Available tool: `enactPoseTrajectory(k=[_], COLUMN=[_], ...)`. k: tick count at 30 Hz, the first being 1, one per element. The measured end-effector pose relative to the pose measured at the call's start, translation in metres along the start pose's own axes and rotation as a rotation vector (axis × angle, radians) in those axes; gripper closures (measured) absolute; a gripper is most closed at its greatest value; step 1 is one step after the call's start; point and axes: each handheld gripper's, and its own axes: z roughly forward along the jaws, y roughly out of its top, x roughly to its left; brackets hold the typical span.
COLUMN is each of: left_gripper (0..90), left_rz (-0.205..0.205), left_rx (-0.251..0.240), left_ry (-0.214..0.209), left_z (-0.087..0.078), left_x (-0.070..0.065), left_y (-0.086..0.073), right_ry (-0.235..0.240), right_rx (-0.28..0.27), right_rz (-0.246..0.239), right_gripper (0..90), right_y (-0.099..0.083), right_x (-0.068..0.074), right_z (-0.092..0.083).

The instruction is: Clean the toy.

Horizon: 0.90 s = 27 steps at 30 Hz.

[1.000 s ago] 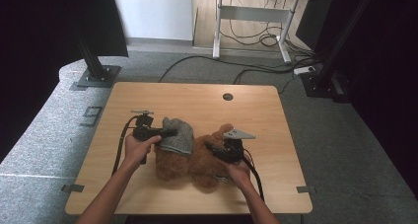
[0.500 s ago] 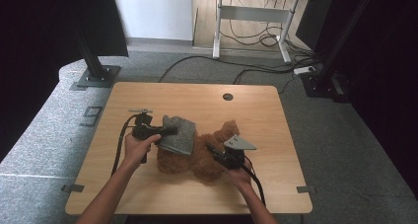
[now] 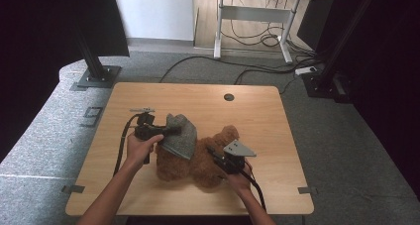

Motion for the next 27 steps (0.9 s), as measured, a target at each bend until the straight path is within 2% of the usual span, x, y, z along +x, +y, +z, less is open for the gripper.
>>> enactPoseTrajectory(k=[6,9,13,16,21,27], left_gripper=[73.2,73.2,73.3,73.2,73.3,73.4], left_rz=[-0.017,-0.010,-0.006,-0.015,0.009,0.062], left_rx=[-0.030,-0.027,-0.033,-0.028,-0.013,0.036], left_ry=[0.003,0.002,-0.010,-0.044,-0.087,-0.125], left_z=[-0.005,-0.005,-0.007,-0.004,0.012,0.045], left_x=[0.007,0.007,0.005,0.001,-0.018,-0.044], left_y=[0.003,0.002,0.001,0.001,0.001,0.006], right_ry=[-0.081,-0.071,-0.040,-0.027,-0.024,-0.019], right_rx=[-0.076,-0.108,-0.126,-0.141,-0.119,-0.102], right_rz=[-0.062,-0.095,-0.137,-0.156,-0.171,-0.136], right_gripper=[73.4,72.9,72.3,72.1,72.0,71.6], right_y=[0.017,0.014,-0.004,-0.016,-0.020,-0.022], right_x=[-0.013,-0.016,-0.007,0.001,0.010,0.007], right_z=[0.017,0.018,0.010,-0.001,-0.012,-0.012])
